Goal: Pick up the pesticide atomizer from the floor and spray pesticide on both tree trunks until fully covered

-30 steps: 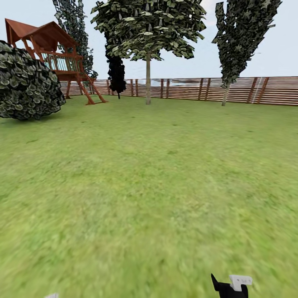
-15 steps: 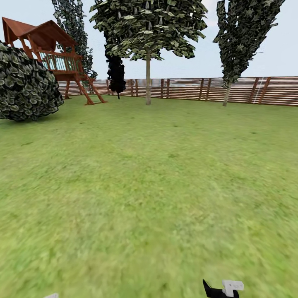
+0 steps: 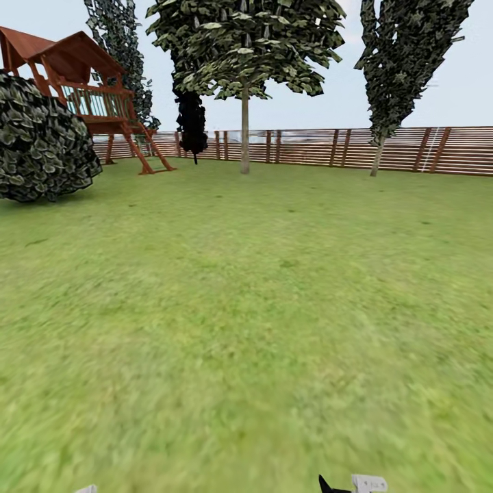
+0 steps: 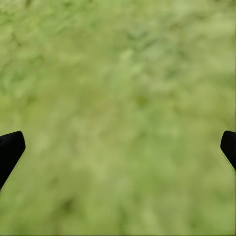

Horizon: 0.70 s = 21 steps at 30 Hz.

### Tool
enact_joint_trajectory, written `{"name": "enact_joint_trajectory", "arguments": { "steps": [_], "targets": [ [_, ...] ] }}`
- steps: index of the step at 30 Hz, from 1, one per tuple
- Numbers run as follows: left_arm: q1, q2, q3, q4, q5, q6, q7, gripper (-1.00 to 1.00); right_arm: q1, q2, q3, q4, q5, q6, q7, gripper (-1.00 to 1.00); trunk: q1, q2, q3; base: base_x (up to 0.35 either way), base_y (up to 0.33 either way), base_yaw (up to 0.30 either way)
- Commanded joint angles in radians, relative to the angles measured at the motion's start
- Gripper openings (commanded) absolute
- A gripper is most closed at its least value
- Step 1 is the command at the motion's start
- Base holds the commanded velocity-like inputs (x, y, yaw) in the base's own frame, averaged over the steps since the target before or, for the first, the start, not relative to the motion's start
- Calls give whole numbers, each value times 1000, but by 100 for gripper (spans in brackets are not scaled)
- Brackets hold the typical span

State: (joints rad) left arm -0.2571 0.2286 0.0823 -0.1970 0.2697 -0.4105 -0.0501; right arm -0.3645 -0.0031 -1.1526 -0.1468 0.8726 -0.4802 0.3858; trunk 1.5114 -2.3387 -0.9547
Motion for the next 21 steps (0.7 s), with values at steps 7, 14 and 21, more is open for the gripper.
{"name": "enact_joint_trajectory", "arguments": {
  "steps": [7,14,21],
  "targets": [
    [-1,-1,8,1,-1,-3,-5,-100,-1,0,-9,0,4,-2,7,100,0,0,-1,339,0,0],
    [-1,-1,8,-1,-1,-2,-5,-100,-1,0,-9,0,4,-1,7,100,0,0,-1,339,0,0],
    [-1,-2,7,0,-1,-2,-5,-100,-1,0,-9,0,4,-1,7,100,0,0,-1,339,0,0]
  ]
}}
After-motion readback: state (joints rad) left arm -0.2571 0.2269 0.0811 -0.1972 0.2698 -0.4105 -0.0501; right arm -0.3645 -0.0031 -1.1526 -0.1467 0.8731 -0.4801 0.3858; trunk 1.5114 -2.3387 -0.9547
